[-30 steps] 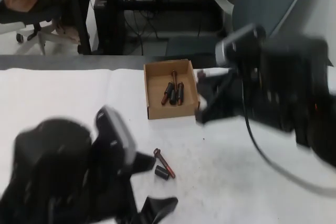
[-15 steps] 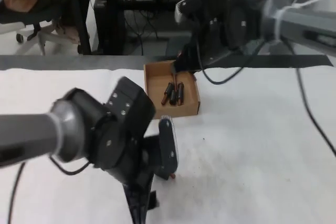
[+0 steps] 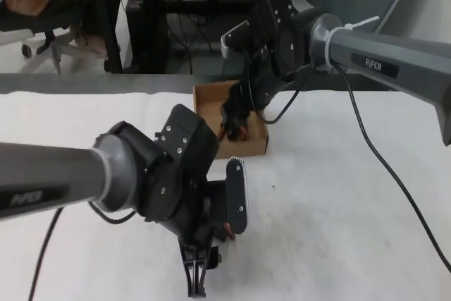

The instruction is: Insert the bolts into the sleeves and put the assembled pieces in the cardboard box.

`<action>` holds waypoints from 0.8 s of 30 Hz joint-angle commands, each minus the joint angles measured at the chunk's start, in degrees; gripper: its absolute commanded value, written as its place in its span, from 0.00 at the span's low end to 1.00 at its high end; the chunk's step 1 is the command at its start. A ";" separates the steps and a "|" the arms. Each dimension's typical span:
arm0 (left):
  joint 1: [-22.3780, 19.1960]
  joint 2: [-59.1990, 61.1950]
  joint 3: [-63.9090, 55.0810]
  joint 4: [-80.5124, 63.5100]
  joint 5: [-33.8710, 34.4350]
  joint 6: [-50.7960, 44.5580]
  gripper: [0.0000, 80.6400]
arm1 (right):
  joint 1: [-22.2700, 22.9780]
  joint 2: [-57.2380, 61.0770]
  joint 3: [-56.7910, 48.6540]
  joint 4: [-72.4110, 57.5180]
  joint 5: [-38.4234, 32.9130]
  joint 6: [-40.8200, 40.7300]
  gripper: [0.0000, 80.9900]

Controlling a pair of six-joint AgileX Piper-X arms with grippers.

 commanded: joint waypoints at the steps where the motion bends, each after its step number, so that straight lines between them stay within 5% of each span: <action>1: -0.06 2.84 -1.82 -0.02 -0.46 1.15 0.69 | -0.24 -1.02 -0.97 3.58 0.39 0.23 0.86; 7: -0.06 6.65 -4.09 3.01 -1.79 1.14 0.64 | -0.32 -1.84 -0.97 9.77 1.46 -0.68 0.72; 9: -0.06 7.02 -4.07 3.46 -1.88 1.70 0.46 | -0.32 -2.04 -0.97 11.31 1.21 -0.68 0.69; 12: -0.06 7.02 -4.07 6.34 -3.42 1.66 0.01 | -0.32 -2.22 -0.97 12.95 0.95 -0.68 0.68; 19: -0.06 5.66 -4.07 8.59 -8.21 -5.75 0.02 | 0.32 -3.75 -0.97 20.54 -6.32 -0.74 0.68; 24: 1.35 -0.95 -3.17 8.59 -7.17 -20.51 0.02 | 2.90 -3.90 -0.97 27.12 -9.84 -4.22 0.68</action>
